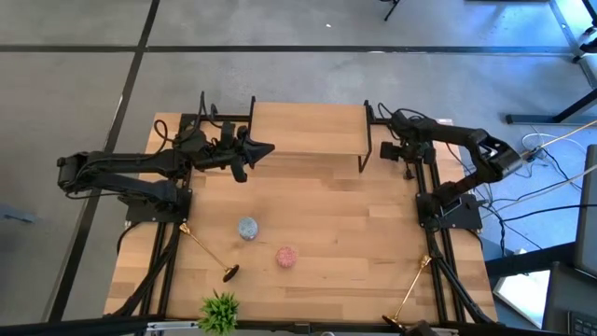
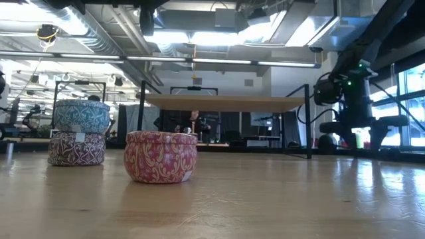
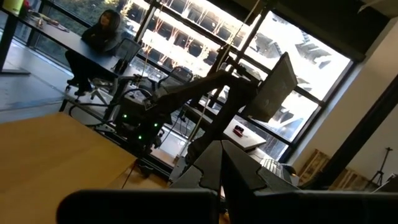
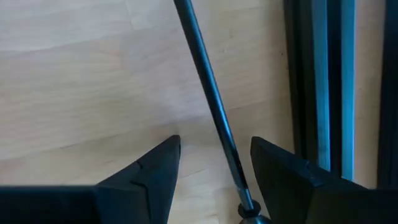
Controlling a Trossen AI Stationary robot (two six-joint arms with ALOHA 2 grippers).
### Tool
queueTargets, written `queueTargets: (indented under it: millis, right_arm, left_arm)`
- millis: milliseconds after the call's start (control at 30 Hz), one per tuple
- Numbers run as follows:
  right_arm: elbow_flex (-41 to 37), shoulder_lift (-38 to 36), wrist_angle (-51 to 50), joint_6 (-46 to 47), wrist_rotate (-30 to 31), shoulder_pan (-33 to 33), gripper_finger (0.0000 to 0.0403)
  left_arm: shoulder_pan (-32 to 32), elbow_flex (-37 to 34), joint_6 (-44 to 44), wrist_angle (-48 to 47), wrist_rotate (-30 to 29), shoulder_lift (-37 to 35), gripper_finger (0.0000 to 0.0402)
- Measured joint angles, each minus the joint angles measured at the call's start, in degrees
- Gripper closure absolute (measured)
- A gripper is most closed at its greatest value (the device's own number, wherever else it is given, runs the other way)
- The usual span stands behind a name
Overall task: Pick & Place candle stick holders
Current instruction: Put the black candle holder on the shelf
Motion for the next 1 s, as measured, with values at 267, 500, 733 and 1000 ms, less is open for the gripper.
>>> queueTargets:
  millis: [267, 500, 733, 1000]
  right_arm:
    - [2.27, -2.62, -2.97, -1.22, -0.14, 0.04, 0.0232]
    - [2.82, -2.84, -3.54, -3.05, -0.23, 0.07, 0.0323]
    - [2.92, -2.89, -3.33, -4.85, -0.84, 0.09, 0.0393]
    - [3.01, -3.31, -5.8, -5.93, -3.82, 0.39, 0.0396]
  left_arm:
    - [0.01, 0.0, 0.0, 0.0, -0.01, 0.0, 0.04]
    - [-0.01, 0.0, -0.47, 0.0, -0.01, 0.0, 0.04]
    - [-0.01, 0.0, -0.57, 0.02, 0.01, 0.0, 0.04]
    - [-0.01, 0.0, -0.57, 0.02, 0.01, 0.0, 0.04]
